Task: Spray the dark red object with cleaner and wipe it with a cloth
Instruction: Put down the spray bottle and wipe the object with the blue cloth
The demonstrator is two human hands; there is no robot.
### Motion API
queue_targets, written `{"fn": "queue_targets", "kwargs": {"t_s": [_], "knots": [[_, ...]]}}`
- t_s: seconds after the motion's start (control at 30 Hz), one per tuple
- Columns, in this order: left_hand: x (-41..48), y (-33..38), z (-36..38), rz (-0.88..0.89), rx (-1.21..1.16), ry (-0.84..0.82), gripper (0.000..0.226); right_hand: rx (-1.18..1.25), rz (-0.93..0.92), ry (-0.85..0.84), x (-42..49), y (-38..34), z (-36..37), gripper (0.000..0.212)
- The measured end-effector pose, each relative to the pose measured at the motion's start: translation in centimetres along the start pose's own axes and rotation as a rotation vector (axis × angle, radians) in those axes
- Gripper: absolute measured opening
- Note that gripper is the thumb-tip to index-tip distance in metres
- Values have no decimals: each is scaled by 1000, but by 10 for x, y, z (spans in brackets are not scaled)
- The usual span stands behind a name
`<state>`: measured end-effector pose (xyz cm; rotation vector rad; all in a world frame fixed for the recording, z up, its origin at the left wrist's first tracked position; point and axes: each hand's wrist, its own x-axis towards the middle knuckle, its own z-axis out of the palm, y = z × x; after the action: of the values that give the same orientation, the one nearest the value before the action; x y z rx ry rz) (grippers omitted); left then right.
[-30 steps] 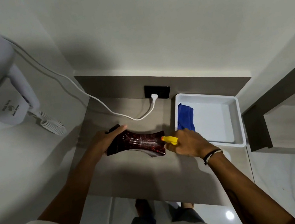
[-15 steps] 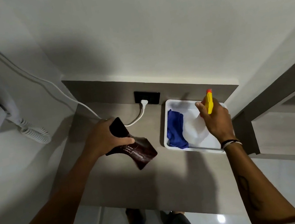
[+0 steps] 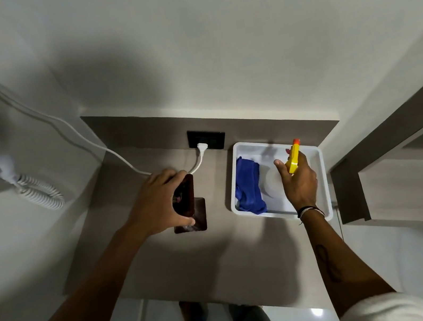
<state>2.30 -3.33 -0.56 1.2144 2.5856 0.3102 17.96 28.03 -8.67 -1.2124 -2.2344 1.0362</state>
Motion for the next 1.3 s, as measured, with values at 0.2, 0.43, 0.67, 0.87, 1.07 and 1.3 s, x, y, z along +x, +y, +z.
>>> {"fn": "queue_targets", "kwargs": {"t_s": [0.2,0.43,0.67,0.87,1.07,1.3], "knots": [[1,5,5,11,-35,23,117,-20,-110,255,-30,-3,5,79],[6,0,17,35,-32,48,120,-315,-508,-208,-52,-26,50,69],[6,-6,23,45,-44,69,122,-744,-432,-641,-15,-10,82,100],[7,-4,31,56,-122,82,118,-866,-426,-680,-9,-3,99,102],[4,-10,34,61,-180,118,110,-732,-330,-658,-10,-1,101,96],[-28,-39,24,-110,-416,200,105,-181,-172,-378,-22,-26,80,41]]}}
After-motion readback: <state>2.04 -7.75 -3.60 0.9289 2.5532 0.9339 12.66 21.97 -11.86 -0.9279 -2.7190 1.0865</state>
